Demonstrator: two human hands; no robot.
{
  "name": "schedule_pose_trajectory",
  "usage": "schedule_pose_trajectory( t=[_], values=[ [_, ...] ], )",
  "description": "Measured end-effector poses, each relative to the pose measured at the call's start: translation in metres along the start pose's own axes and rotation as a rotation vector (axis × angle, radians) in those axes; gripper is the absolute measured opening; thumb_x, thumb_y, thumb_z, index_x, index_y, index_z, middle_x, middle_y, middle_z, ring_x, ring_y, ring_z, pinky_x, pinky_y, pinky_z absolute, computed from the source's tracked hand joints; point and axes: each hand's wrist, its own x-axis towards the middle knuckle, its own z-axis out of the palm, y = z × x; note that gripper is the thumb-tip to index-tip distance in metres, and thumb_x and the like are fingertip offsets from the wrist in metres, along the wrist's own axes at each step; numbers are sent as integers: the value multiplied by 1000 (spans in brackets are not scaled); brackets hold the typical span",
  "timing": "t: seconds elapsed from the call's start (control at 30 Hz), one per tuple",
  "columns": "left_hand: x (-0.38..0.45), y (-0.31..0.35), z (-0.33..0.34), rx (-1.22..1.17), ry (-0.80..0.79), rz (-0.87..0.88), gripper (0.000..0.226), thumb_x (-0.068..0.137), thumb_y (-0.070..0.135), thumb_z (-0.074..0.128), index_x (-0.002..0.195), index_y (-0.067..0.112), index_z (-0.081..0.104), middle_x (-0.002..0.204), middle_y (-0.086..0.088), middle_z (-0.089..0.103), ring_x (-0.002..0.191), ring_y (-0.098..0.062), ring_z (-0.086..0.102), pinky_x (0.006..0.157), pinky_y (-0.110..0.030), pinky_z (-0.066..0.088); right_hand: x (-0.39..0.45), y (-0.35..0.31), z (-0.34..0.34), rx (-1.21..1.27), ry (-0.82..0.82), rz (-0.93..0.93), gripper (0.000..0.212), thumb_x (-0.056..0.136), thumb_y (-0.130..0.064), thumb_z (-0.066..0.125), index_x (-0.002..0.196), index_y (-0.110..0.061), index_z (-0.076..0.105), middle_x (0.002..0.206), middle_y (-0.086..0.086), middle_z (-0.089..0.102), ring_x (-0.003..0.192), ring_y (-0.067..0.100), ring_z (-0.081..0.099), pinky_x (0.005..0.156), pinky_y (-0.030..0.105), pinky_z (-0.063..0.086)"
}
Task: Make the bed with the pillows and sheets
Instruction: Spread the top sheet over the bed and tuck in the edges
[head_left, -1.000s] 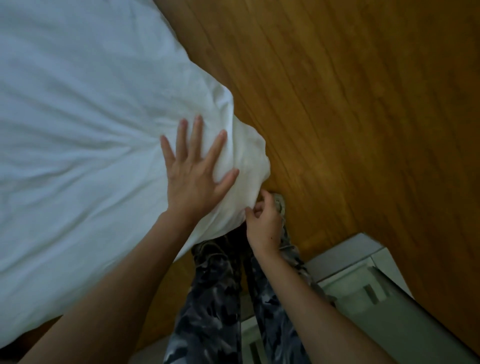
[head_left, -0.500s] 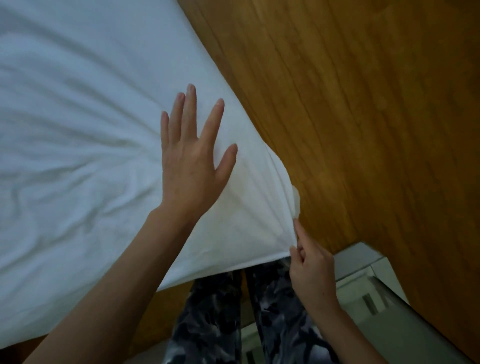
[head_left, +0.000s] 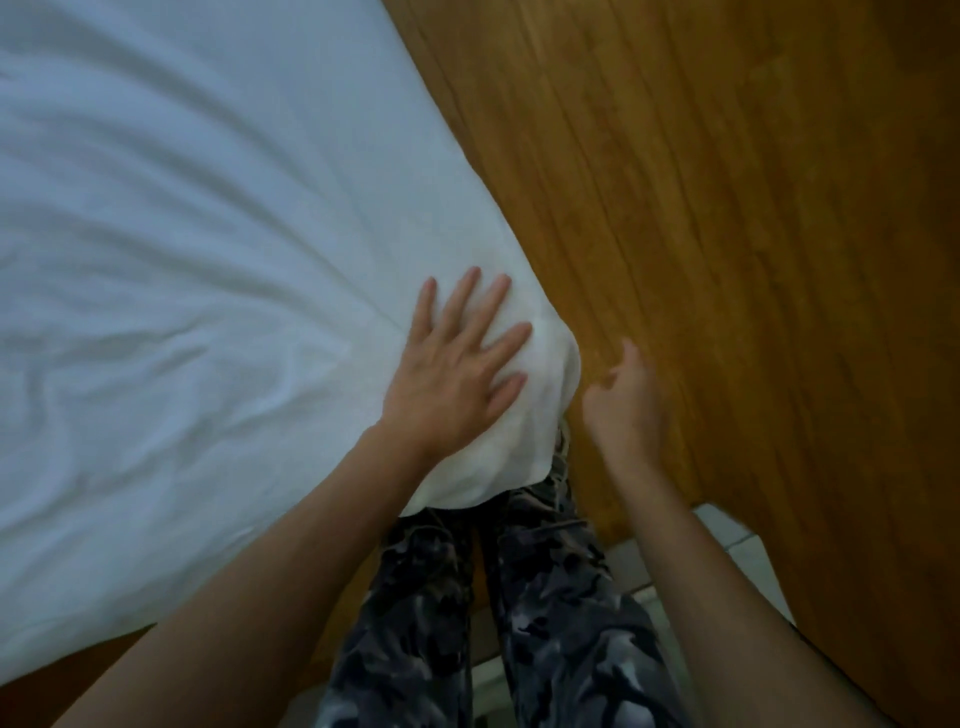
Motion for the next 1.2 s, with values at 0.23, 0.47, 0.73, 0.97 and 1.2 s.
schedule_pose_trajectory(
  t=[0.23,0.47,0.73,0.97,1.2],
  values=[
    [-35,66,24,152,-452,443,34,95,35,45,89,21,76,106,-6,69,122,-34,50,115,-55,-12,42,-89,6,399,-146,-425,50,96,-38,49,144,-26,41,140,-2,50,128,12,46,106,33,39],
    [-47,2,-20,-371,378,49,21,91,12,58,76,2,69,88,-13,70,84,-31,65,79,-39,51,13,-34,57,395,-304,-219,62,91,-65,25,133,-27,51,134,-3,55,125,19,48,109,36,33],
    [11,-67,-12,-66,213,-392,58,98,47,40,147,17,39,155,-27,22,144,-43,19,117,-55,13,-62,62,87,321,-486,5,47,99,-52,35,138,-28,45,127,-10,55,116,15,53,98,31,41],
    [-18,3,15,-85,86,-25,47,93,47,46,134,25,57,155,-18,30,144,-38,19,115,-61,7,-79,46,50,304,119,38,43,94,-4,46,136,-16,45,124,-3,52,107,7,47,86,18,37],
    [-99,59,11,-261,-468,356,48,96,44,33,117,20,68,124,-3,65,123,-29,53,108,-47,30,-90,-52,31,38,173,-593,44,91,-11,46,136,-6,48,140,12,45,129,24,41,106,27,30]
  ],
)
